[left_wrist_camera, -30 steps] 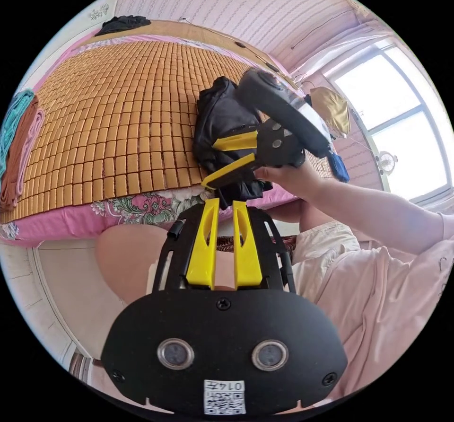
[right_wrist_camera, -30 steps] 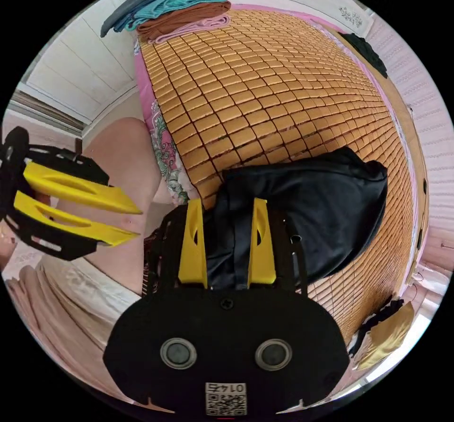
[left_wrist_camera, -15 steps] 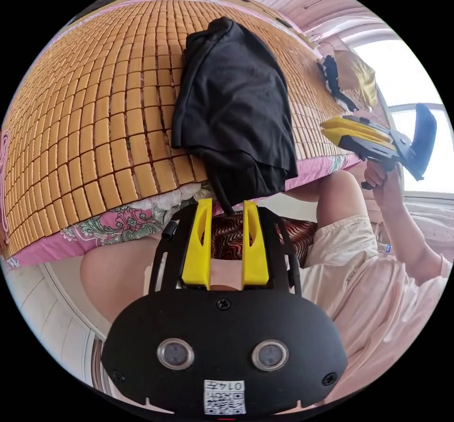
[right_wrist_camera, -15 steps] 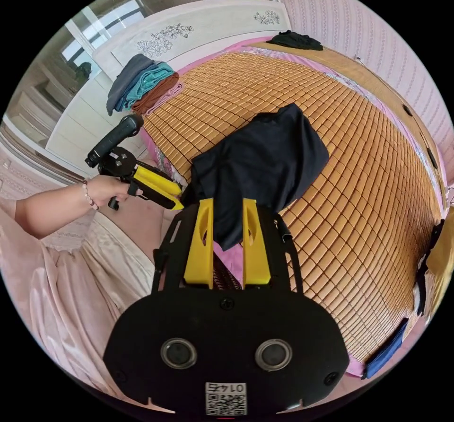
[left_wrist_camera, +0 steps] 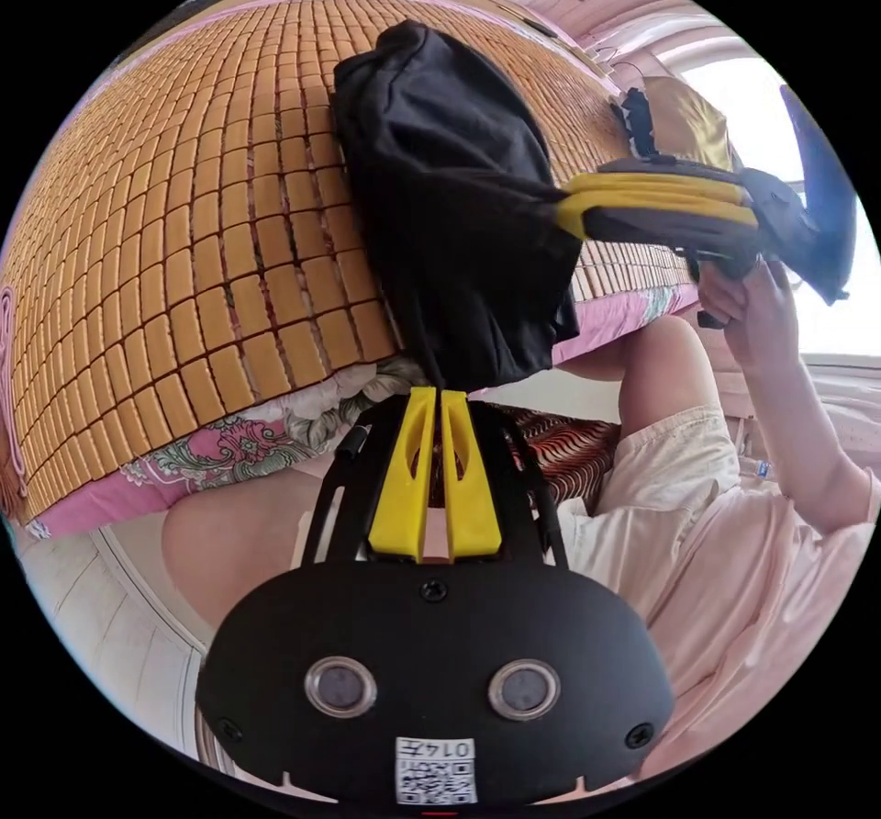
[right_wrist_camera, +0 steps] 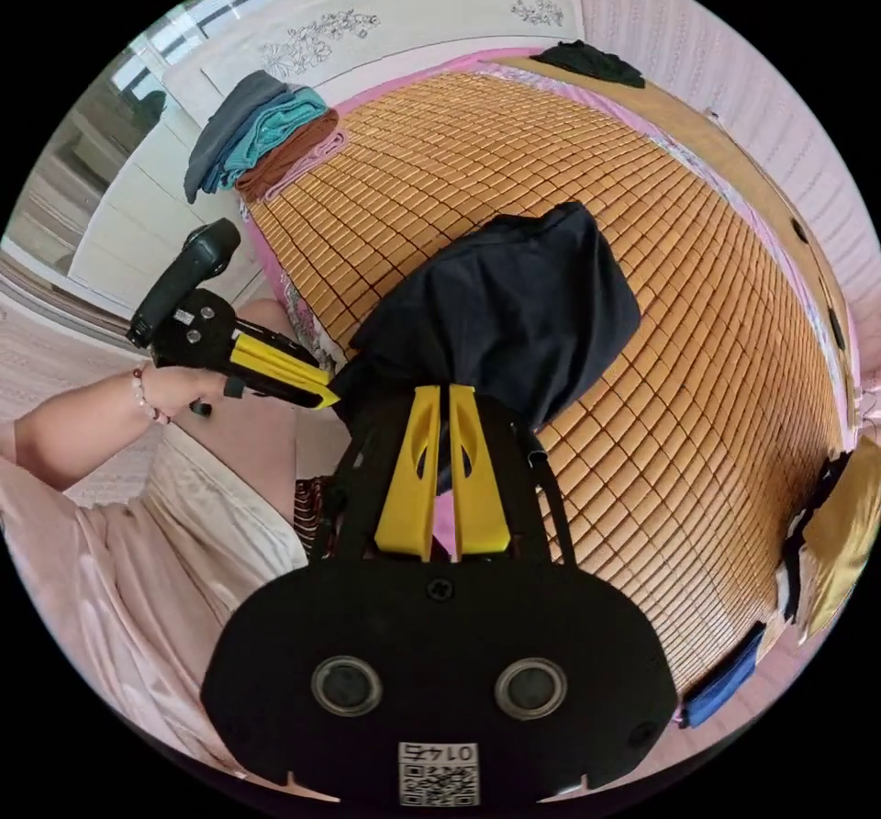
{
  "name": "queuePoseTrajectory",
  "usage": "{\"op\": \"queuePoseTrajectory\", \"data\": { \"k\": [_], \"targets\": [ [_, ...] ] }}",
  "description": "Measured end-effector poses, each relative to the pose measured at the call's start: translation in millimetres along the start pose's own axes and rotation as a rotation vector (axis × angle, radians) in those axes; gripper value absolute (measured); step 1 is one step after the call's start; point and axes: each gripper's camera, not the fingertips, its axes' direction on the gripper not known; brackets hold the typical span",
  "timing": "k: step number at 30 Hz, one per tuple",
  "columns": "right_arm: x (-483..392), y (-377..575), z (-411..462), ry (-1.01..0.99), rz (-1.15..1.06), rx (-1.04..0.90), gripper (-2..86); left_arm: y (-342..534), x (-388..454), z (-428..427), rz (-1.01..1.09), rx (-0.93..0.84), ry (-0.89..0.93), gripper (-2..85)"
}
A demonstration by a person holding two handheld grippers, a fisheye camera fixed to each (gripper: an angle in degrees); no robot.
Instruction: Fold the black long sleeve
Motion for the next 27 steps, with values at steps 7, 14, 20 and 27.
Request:
{"op": "queuePoseTrajectory", "data": {
  "k": [7, 14, 20, 27],
  "targets": [
    [117, 156, -54, 0.001, 0.556, 0.127, 0.8, 1, -5, -13, 0.046, 0.089, 0.051, -1.0],
    [77, 124, -43, 0.012, 0.239, 0.078, 10.4, -4, -7, -24, 0.052, 0.114, 0.043, -1.0],
    [19, 55, 0, -0.038, -0.043, -0.035, 13.7, -10, -15, -37, 0.015, 0.122, 0.029, -1.0],
    [49, 72, 6, 0.070, 0.048, -0.090, 2.5, -13, -19, -62, 0.012, 0.134, -0.003, -1.0]
  ]
}}
